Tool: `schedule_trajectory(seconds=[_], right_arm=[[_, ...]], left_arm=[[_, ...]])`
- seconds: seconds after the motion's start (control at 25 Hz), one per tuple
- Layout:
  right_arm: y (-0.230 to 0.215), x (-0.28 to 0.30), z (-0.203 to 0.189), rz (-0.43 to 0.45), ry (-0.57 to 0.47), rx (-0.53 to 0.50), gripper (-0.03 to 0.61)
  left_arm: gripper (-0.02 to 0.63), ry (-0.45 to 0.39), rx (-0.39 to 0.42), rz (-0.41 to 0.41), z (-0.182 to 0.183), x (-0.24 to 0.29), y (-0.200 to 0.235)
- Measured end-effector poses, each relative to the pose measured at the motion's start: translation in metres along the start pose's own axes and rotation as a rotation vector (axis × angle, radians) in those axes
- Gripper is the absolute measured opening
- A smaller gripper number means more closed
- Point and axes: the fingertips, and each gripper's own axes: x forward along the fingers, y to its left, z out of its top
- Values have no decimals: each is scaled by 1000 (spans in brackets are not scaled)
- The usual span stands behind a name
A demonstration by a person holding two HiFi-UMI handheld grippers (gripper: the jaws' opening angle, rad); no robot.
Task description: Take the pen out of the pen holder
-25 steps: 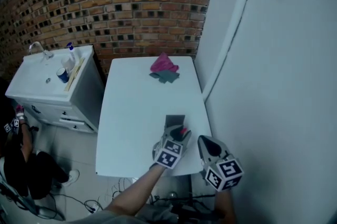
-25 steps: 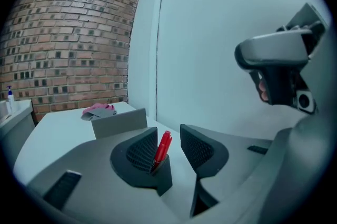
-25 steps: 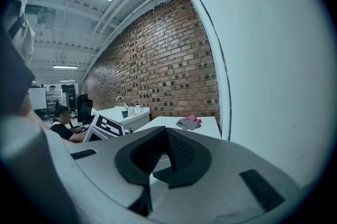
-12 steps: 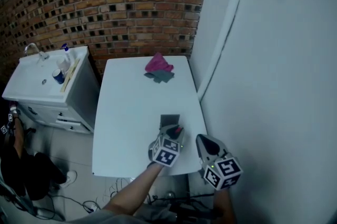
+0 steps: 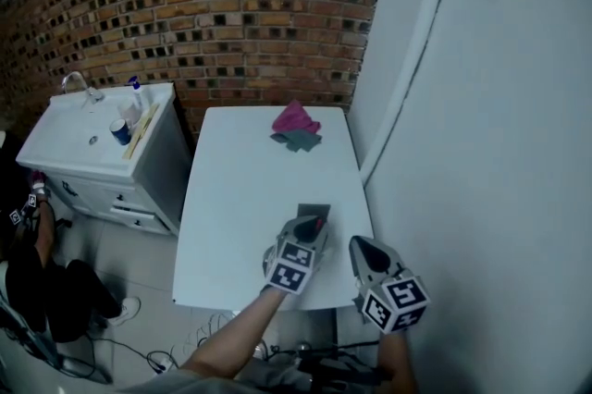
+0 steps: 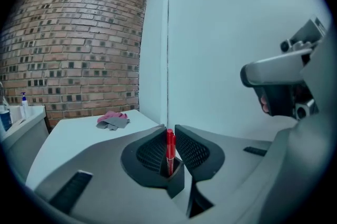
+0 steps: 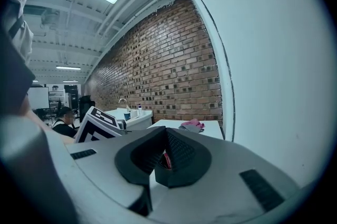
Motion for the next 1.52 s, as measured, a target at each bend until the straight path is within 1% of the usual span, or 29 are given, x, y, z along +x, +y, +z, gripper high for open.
schedule_trajectory(seconds=[0.48,0.68,0.88,1.0,1.16,1.36,1.52], right_arm=[[28,4,16,37,-64,-5,3],[34,3,24,40,-87,-7,3],[43,2,25,52,-111,-5,3],[50,1,27,58,-126,-7,3],[58,-2,34,68,-146,-11,3],[64,-1,38,102,-171,-23,2],[70,-3,44,97,-172,-18,2]], left_arm=[[54,-147,-103,-25,50,-67,21],[52,-208,-160,-38,63,-99,31],[51,-268,-192,-35,73,-132,42],[51,-303,-212,-47,79,-152,47],[48,-327,-220,-60,86,-170,51],[48,-345,-223,-63,90,-183,52],[48,-350,-226,-73,92,-188,50]])
